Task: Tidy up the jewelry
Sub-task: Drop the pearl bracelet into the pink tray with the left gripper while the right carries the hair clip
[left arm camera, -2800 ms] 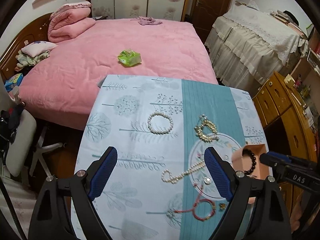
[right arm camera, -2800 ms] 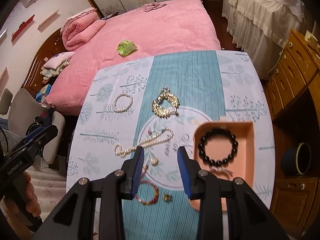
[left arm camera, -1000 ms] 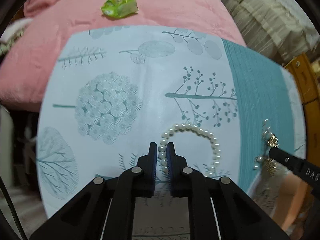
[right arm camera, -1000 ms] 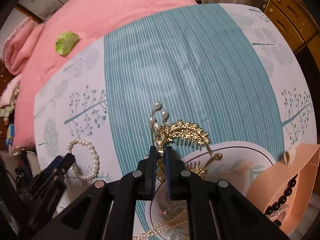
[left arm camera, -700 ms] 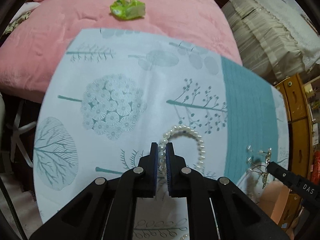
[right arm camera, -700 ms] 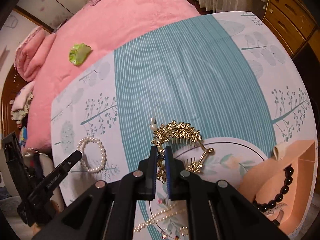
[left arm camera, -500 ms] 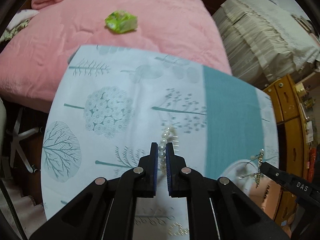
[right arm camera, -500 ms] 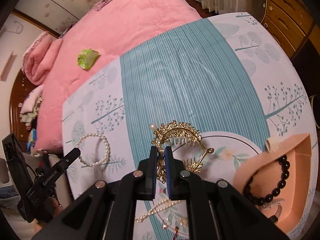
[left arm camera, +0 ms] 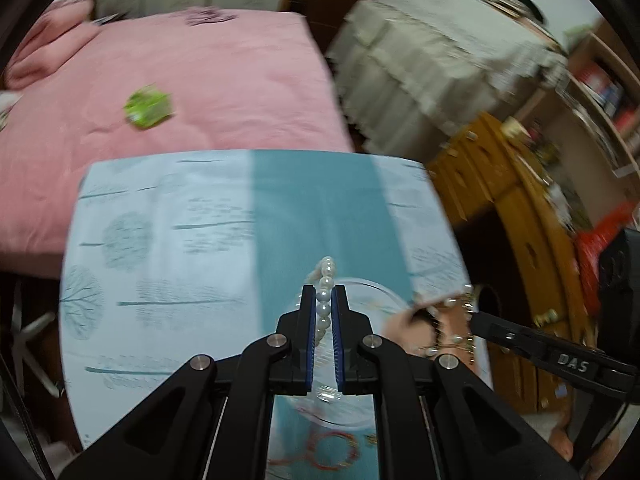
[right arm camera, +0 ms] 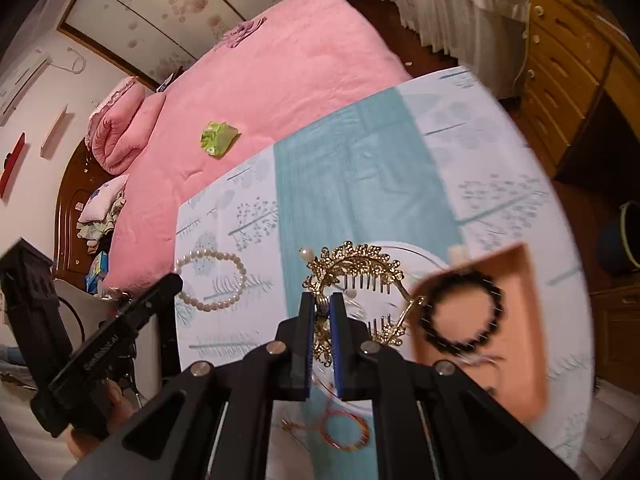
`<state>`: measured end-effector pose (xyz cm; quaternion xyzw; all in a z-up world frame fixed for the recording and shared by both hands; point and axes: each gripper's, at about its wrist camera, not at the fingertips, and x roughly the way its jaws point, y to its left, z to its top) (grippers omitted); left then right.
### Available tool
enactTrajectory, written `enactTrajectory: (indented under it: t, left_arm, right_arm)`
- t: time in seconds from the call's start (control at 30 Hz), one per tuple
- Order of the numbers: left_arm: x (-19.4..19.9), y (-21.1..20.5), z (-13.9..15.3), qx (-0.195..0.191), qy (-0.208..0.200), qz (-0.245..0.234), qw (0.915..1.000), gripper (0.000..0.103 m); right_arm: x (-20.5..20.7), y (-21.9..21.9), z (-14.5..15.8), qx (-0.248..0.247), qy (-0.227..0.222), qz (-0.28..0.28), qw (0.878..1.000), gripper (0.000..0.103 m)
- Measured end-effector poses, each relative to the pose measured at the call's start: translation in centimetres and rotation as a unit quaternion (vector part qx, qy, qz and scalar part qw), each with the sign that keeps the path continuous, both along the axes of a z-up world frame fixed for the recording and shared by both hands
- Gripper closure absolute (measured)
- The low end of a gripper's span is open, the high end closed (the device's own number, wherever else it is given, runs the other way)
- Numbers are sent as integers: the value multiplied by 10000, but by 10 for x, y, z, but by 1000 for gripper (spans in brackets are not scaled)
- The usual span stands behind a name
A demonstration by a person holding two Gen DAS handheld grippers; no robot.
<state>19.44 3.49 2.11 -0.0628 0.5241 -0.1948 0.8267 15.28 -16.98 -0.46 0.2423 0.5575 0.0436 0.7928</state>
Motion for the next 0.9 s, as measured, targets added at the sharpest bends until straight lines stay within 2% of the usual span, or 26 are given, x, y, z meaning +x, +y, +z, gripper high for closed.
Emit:
enactTrajectory:
  t: [0.17,0.33,0.5,0.67,0.7,0.73,0.77,0.8,0.83,0.9]
  left_arm:
    - [-34,-64,12,-58,-37,-618,9981,98]
    - [-61,-125,3,-85,137,-1154,9932,98]
    - [-76,-174,-31,-1,389,-1503,9879,98]
    - [-73,-199,-74,473,379,-1515,9866,97]
    - [-71,-200,-80,604,335,-1460,9869,91]
    - [-69,-200,-86,751,302,-1391,9870,76]
    - [-67,-199,-90,824,306,-1341,9871,67]
    - [-65,-196,-93,864,308,-1262,9878,50]
    - [-63,-192,-94,853,306,-1205,9886,40]
    - [-61,-183,-92,774,311,-1107,9904,36]
  right_arm:
    - [-43,-44,2,-41,47,-255,9997,96]
    - [-82,-83,-7,-42,181,-542,9984,96]
    - [-109,-109,-15,-71,264,-709,9971,96]
    - [-127,-124,-24,-177,341,-718,9967,96]
    - [-130,-125,-26,-155,355,-702,9968,96]
    - [-131,-126,-27,-139,362,-692,9968,96]
    - [-132,-126,-29,-124,370,-673,9970,96]
    - [-133,-126,-31,-103,381,-646,9971,96]
    - [-133,-126,-33,-77,389,-615,9973,96]
    - [-133,-125,-35,-38,387,-554,9977,96]
